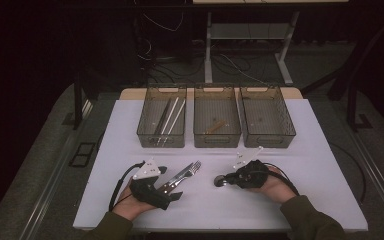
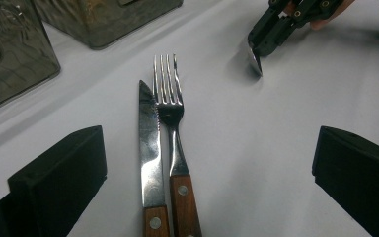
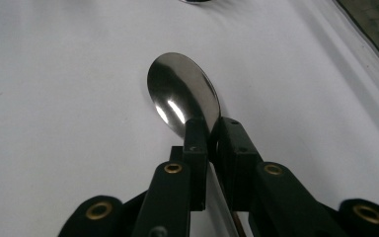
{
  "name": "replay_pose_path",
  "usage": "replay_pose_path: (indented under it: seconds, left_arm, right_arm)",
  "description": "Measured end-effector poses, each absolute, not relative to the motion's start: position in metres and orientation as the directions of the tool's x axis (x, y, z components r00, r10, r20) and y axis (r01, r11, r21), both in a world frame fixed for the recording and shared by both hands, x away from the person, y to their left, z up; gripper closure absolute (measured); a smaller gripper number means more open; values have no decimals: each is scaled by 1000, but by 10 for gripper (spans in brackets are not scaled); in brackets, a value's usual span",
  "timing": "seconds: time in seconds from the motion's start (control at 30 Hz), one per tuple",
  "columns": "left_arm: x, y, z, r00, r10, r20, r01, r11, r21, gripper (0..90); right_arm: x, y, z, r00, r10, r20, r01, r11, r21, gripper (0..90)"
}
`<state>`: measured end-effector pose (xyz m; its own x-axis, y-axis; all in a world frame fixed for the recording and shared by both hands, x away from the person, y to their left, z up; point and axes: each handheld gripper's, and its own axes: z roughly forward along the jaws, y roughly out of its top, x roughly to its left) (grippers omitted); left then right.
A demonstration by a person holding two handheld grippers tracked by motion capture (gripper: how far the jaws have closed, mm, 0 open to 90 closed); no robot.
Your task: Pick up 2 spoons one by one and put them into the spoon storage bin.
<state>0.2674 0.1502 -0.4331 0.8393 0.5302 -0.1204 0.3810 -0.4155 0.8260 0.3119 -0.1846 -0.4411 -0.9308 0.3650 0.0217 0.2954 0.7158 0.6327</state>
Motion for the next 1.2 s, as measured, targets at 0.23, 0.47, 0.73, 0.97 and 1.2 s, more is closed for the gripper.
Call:
replay_pose_path:
  seconds: [0.23, 0.47, 0.73, 0.97, 1.2]
  left_arm:
    - [267, 150, -433, 841, 528, -119, 378, -416, 827, 0]
    - [267, 150, -433, 842, 526, -118, 377, -418, 826, 0]
    - [266, 150, -432, 845, 522, -117, 373, -417, 829, 0]
    - [266, 152, -432, 847, 518, -119, 366, -406, 837, 0]
    - [265, 154, -433, 848, 518, -108, 358, -410, 839, 0]
  right_arm:
    - [309, -188, -438, -945, 328, 1, 258, 742, 619, 859]
    - [308, -190, -437, -962, 272, -2, 213, 758, 616, 892]
    - [308, -191, -436, -972, 236, -4, 182, 762, 621, 900]
    - [310, -196, -429, -960, 280, 19, 226, 728, 647, 900]
    - [313, -201, -419, -931, 363, 41, 288, 658, 695, 900]
